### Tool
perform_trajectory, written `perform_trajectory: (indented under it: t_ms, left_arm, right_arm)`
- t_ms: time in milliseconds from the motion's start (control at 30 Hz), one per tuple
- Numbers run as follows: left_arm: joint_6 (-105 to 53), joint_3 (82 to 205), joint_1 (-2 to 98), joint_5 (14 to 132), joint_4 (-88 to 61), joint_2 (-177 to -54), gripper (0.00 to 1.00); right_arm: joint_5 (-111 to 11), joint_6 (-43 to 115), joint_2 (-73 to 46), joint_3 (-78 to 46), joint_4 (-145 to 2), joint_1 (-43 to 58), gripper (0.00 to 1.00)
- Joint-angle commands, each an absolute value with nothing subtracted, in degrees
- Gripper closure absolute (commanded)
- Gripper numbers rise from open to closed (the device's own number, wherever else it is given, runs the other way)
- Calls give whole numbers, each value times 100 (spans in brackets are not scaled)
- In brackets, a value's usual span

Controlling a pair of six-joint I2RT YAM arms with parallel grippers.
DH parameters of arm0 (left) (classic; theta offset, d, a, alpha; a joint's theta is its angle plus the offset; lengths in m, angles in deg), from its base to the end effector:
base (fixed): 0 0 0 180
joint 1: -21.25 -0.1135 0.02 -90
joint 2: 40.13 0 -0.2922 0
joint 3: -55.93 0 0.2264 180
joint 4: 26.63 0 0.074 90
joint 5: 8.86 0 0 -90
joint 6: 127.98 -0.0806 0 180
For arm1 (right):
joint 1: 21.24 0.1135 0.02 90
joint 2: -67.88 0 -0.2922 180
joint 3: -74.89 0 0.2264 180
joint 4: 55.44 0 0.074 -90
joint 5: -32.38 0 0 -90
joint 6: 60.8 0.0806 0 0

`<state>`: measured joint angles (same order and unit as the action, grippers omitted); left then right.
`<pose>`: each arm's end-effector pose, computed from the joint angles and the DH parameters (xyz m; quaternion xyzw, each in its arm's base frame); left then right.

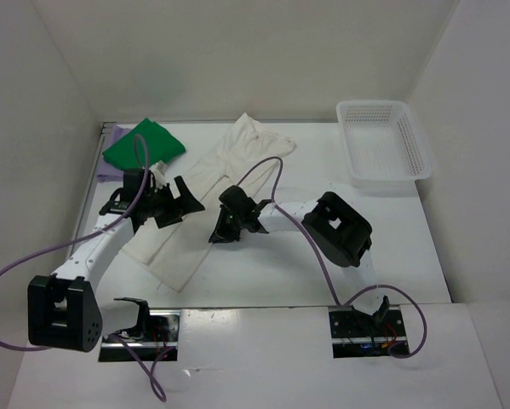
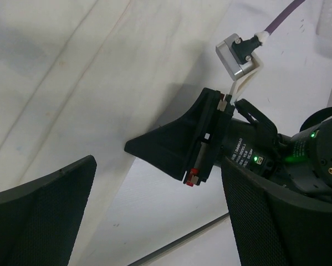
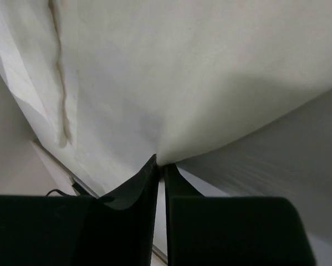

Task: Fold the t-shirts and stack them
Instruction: Rotate the tshirt 90 degrees, then grab the bottom of the folded rectangular tshirt with both arms

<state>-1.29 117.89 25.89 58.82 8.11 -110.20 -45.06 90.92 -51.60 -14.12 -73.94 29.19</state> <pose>0.2501 -0.0510 0.2552 -0.1738 0.8856 -0.3045 0.3045 0.2790 0.3651 0.1379 0.0534 0.9302 0.3462 0.1094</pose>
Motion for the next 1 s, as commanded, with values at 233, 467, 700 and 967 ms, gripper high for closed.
perform_trajectory:
  t_ms: [233,467,700,967]
  left_arm:
    - [70,11595,2582,5724,552,-10377,0]
    - [-62,11709,2985,5977,727,-10878,51]
    - [253,11657,3985,6682,1606,-11238,37]
    - [1396,11234,4964,7462,2608,-11053,22]
  right_arm:
    - [-4972,8467,-3526,139,-8275,1991,99]
    - [-4927,7745,-2074,1302,-9154,1040,66]
    - [-4927,8799,-405,2338,-9672,1232,44]
    - [-4628,9881,943,3429,-9788,1821,44]
